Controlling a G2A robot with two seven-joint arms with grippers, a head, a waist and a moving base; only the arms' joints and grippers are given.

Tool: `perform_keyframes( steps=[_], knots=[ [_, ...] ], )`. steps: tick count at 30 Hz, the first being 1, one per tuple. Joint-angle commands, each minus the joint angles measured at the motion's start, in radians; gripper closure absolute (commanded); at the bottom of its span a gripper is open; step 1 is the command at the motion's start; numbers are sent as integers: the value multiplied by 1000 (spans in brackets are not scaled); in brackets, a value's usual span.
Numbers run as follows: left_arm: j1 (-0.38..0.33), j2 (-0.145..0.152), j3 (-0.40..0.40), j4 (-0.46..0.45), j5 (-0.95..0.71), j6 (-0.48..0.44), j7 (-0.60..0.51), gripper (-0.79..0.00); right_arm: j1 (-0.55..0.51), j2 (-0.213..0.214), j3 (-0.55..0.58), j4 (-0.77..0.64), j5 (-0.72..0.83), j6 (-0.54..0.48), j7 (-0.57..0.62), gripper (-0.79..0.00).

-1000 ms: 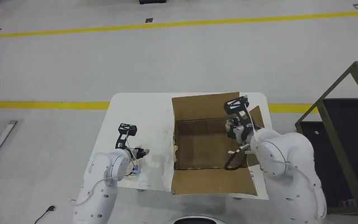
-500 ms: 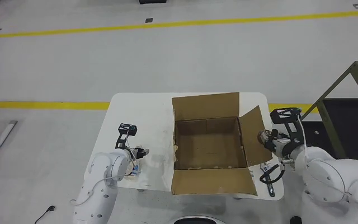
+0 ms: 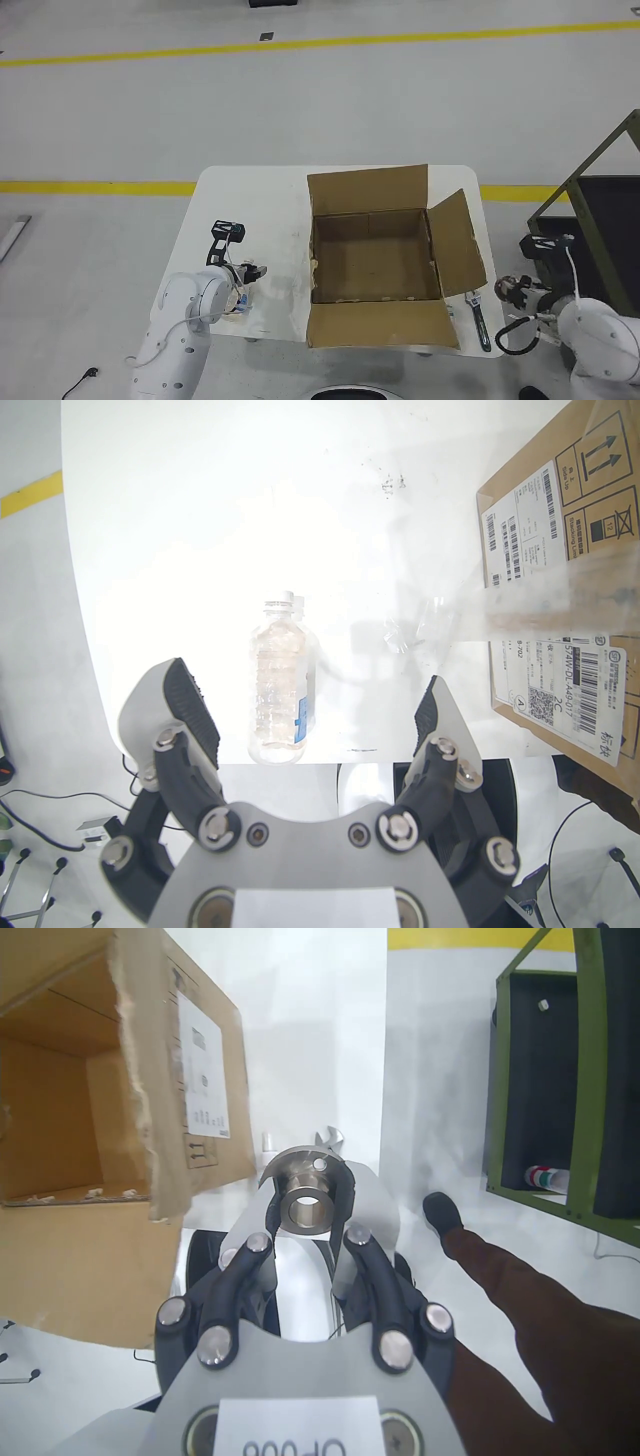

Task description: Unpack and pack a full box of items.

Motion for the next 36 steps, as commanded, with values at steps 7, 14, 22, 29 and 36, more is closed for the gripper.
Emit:
perform_keyframes(
  steps=[7,14,22,29,36],
  knots=[
    [0,0,0,0,0,0,0,-785,-19,5,-48,148,-8,1,-45,0],
    [0,0,0,0,0,0,0,-785,-11,8,-77,195,-45,4,-49,0],
    [0,0,0,0,0,0,0,-785,-19,8,-89,221,-49,-3,-91,0],
    [0,0,0,0,0,0,0,-785,42,13,-138,333,-87,23,-156,0],
    [0,0,0,0,0,0,0,-785,169,19,-176,447,-138,51,-201,0]
  ],
)
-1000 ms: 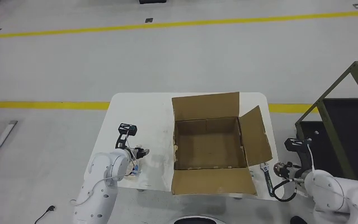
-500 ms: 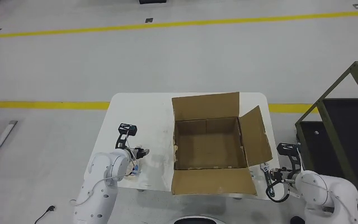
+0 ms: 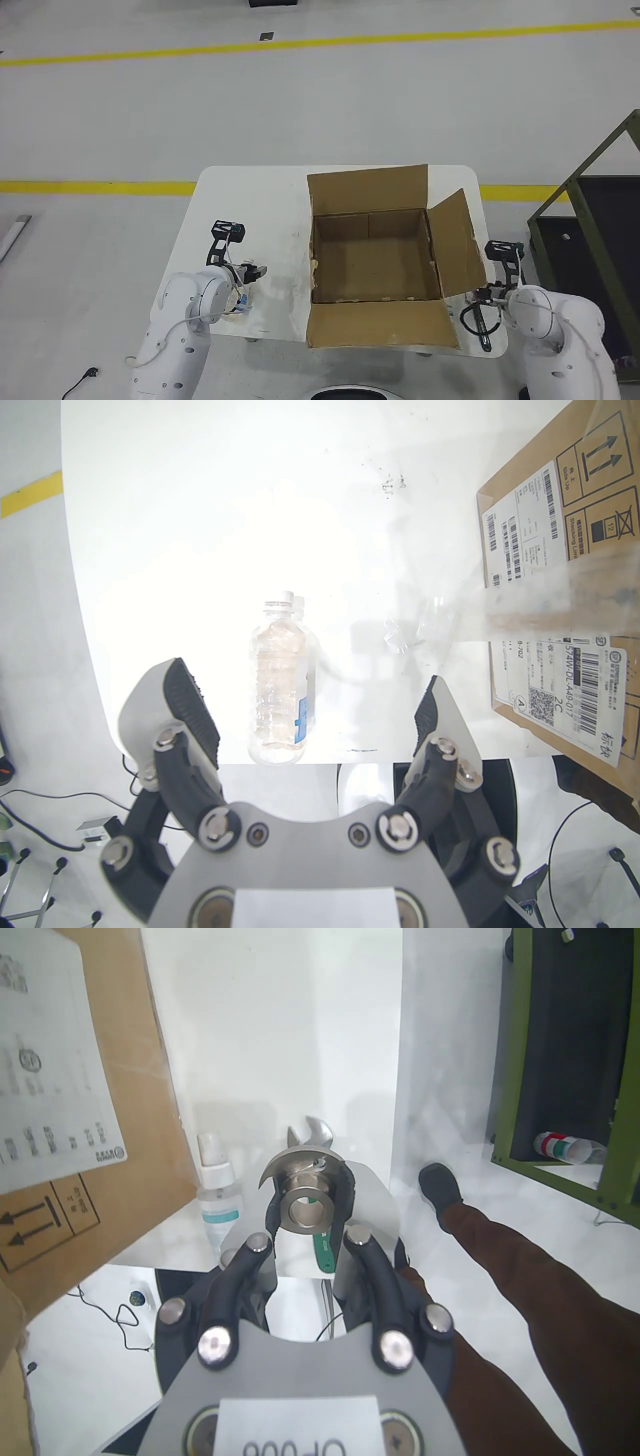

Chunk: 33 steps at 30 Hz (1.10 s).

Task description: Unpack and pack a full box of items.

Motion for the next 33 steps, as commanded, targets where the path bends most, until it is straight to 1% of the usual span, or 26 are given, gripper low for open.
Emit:
perform_keyframes(
  steps=[1,6,13,21,32,33],
  knots=[
    [0,0,0,0,0,0,0,-785,43,2,-8,47,-6,7,-11,0],
    [0,0,0,0,0,0,0,-785,146,6,-37,180,-31,11,-50,0],
    [0,0,0,0,0,0,0,-785,247,7,-90,343,-79,28,-97,0],
    [0,0,0,0,0,0,0,-785,300,11,-111,443,-90,28,-112,0],
    [0,0,0,0,0,0,0,-785,324,14,-133,526,-94,46,-125,0],
    [0,0,0,0,0,0,0,-785,325,14,-133,530,-92,49,-125,-68]
  ],
)
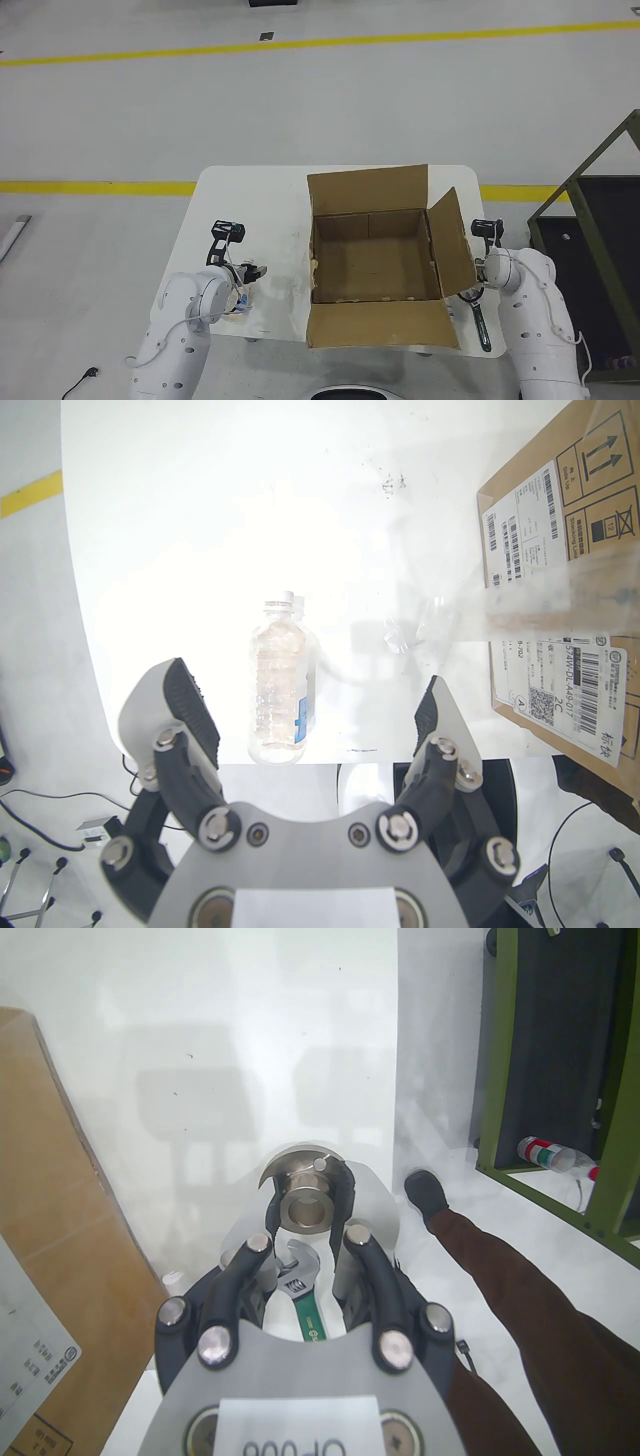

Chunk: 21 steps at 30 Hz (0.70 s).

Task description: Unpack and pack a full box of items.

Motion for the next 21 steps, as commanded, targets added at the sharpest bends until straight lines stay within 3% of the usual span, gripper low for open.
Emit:
perform_keyframes(
  steps=[1,3,6,10,12,17,18,20,21],
  knots=[
    [0,0,0,0,0,0,0,-785,3,1,0,6,4,5,1,-139],
    [0,0,0,0,0,0,0,-785,4,1,-2,9,7,7,1,-175],
    [0,0,0,0,0,0,0,-785,3,2,2,8,17,15,0,-366],
    [0,0,0,0,0,0,0,-785,-1,5,8,-9,25,16,3,-376],
    [0,0,0,0,0,0,0,-785,-4,7,11,-28,33,15,7,-425],
    [0,0,0,0,0,0,0,-785,-42,12,68,-185,124,0,24,-357],
    [0,0,0,0,0,0,0,-785,-64,14,89,-239,154,-9,25,-308],
    [0,0,0,0,0,0,0,-785,-115,18,135,-359,217,-46,15,0],
    [0,0,0,0,0,0,0,-785,-146,21,157,-418,239,-78,0,0]
  ],
)
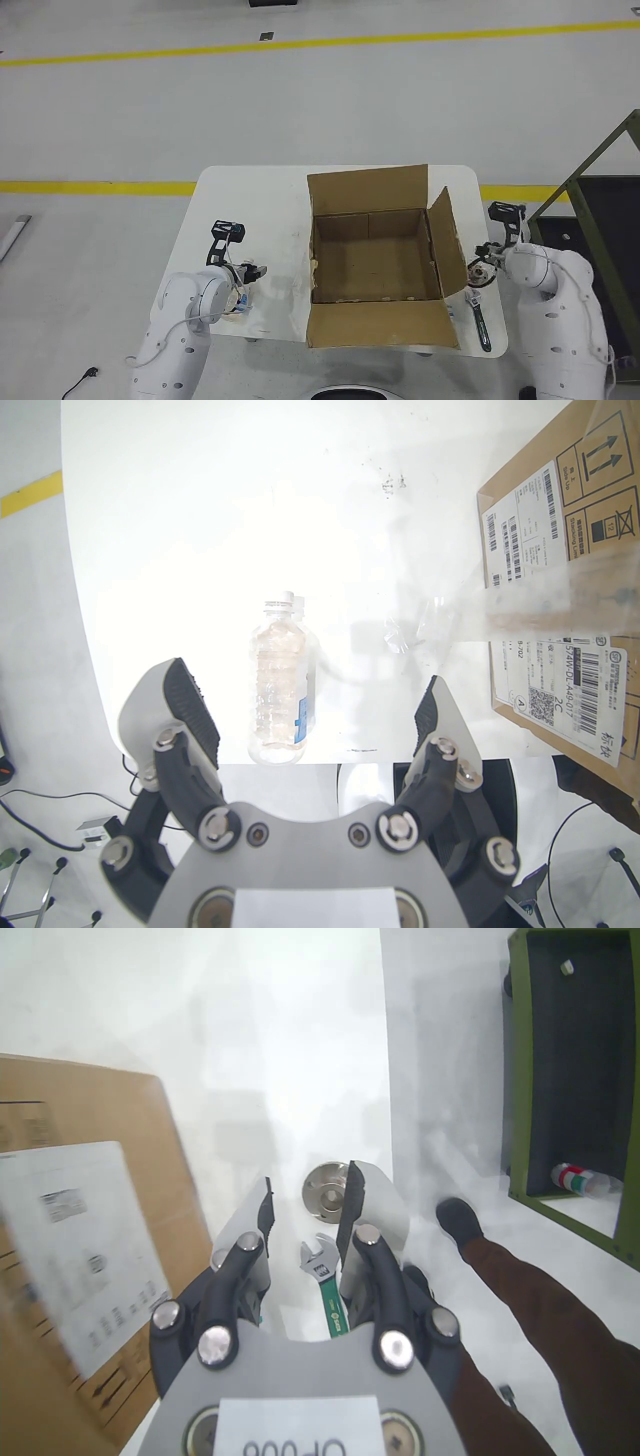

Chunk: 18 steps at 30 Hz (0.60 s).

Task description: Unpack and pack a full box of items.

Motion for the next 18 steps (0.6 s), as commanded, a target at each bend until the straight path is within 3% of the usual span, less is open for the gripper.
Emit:
perform_keyframes(
  steps=[1,6,18],
  knots=[
    [0,0,0,0,0,0,0,-785,-65,6,41,-125,40,-77,-36,0],
    [0,0,0,0,0,0,0,-785,-173,14,144,-239,182,-193,-137,0],
    [0,0,0,0,0,0,0,-785,-198,17,166,-247,191,-201,-157,0]
  ],
)
